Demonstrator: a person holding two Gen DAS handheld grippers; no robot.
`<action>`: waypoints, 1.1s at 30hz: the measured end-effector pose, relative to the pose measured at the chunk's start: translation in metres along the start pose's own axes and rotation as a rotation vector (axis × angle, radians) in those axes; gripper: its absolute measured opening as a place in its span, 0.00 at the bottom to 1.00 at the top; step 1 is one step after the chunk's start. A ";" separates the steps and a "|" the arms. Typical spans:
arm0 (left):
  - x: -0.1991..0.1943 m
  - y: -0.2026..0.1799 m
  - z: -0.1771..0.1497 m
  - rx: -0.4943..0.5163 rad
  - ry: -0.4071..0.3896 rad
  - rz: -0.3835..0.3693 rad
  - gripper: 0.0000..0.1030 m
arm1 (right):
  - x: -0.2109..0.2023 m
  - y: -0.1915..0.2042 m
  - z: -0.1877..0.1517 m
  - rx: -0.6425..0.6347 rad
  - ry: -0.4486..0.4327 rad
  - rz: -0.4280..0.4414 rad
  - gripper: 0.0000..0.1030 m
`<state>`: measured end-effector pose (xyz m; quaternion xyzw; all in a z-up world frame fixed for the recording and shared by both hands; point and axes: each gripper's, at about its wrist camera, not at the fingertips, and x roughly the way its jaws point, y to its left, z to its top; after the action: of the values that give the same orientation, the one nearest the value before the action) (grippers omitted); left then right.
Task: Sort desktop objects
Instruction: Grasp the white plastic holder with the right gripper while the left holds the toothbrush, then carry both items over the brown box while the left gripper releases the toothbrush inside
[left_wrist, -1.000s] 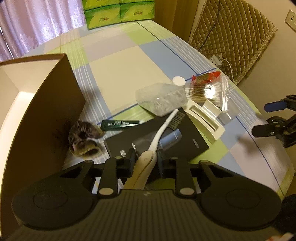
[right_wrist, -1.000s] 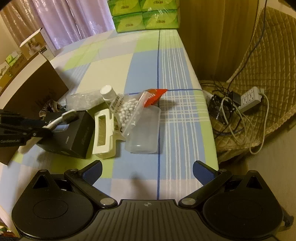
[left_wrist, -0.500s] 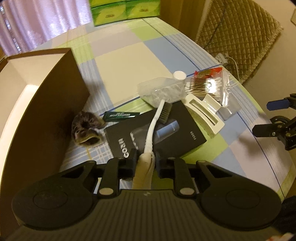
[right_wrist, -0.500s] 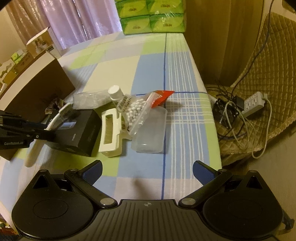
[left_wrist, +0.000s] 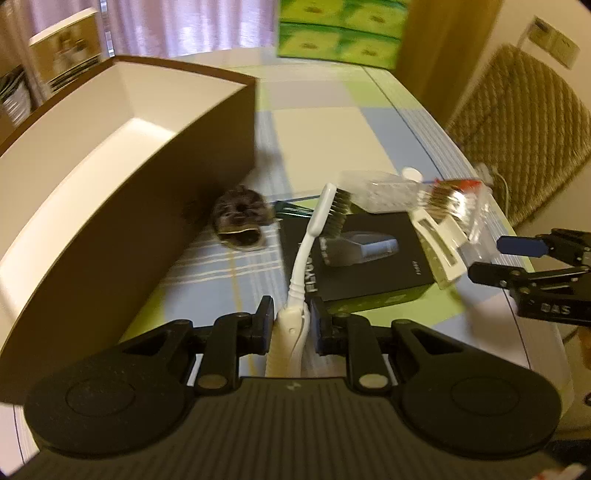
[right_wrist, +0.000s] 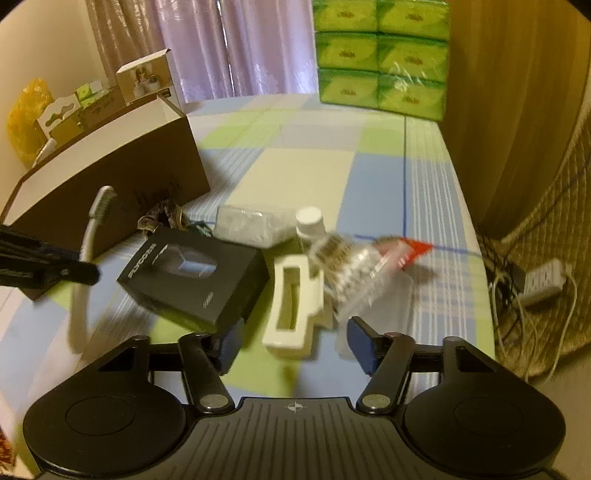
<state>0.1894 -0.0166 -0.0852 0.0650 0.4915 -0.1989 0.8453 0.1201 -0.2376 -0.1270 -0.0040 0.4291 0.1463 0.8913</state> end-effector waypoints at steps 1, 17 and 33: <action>-0.002 0.003 -0.002 -0.014 -0.003 0.005 0.16 | 0.005 0.001 0.002 -0.006 -0.002 -0.005 0.54; -0.016 0.026 -0.023 -0.134 -0.005 0.016 0.16 | 0.050 0.017 0.001 -0.074 0.034 -0.110 0.37; -0.037 0.031 -0.036 -0.162 -0.037 -0.013 0.16 | -0.023 0.025 0.002 0.009 -0.005 -0.059 0.37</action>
<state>0.1569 0.0330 -0.0742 -0.0104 0.4908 -0.1651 0.8554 0.1012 -0.2196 -0.1051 -0.0123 0.4274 0.1178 0.8963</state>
